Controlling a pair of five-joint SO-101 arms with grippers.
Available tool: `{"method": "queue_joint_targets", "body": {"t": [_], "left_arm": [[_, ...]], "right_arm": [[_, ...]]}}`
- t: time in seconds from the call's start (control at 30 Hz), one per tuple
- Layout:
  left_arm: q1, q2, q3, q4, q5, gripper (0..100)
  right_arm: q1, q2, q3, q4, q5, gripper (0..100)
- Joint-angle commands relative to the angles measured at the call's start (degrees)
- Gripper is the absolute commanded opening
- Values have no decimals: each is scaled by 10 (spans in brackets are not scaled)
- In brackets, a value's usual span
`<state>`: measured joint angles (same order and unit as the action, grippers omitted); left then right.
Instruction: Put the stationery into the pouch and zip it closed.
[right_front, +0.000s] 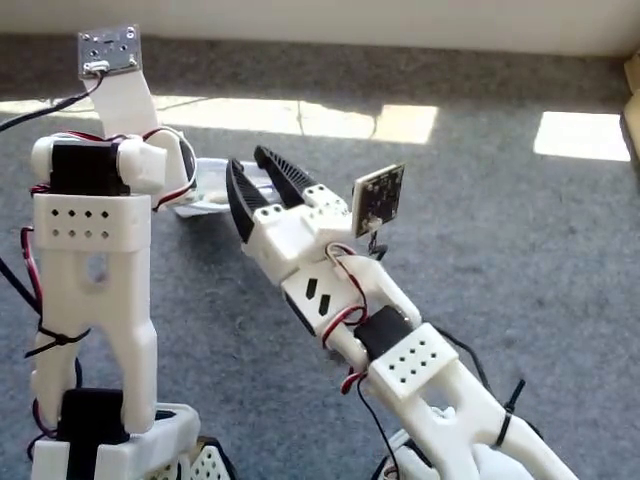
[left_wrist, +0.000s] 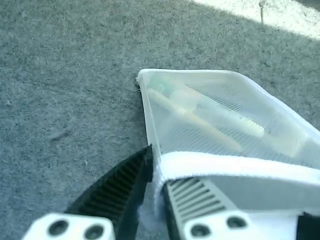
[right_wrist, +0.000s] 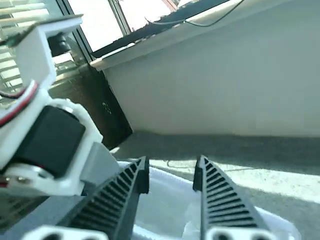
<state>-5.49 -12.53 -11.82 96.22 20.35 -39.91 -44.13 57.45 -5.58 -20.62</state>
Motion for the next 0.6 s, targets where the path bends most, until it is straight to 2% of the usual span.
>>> {"method": "queue_joint_targets", "body": {"t": [0.0,0.13,0.43,0.57], "left_arm": [[-11,-9,1,-12,-4,6],[-11,-9,1,-12,-3,6],[-28,-8,4,-15,-3,6],[-29,-9,10,-15,-3,6]], "right_arm": [[8,-71,-54,160,61,152],[25,-101,-119,312,107,152],[77,-77,-267,592,111,152],[74,-65,-281,686,181,152]]}}
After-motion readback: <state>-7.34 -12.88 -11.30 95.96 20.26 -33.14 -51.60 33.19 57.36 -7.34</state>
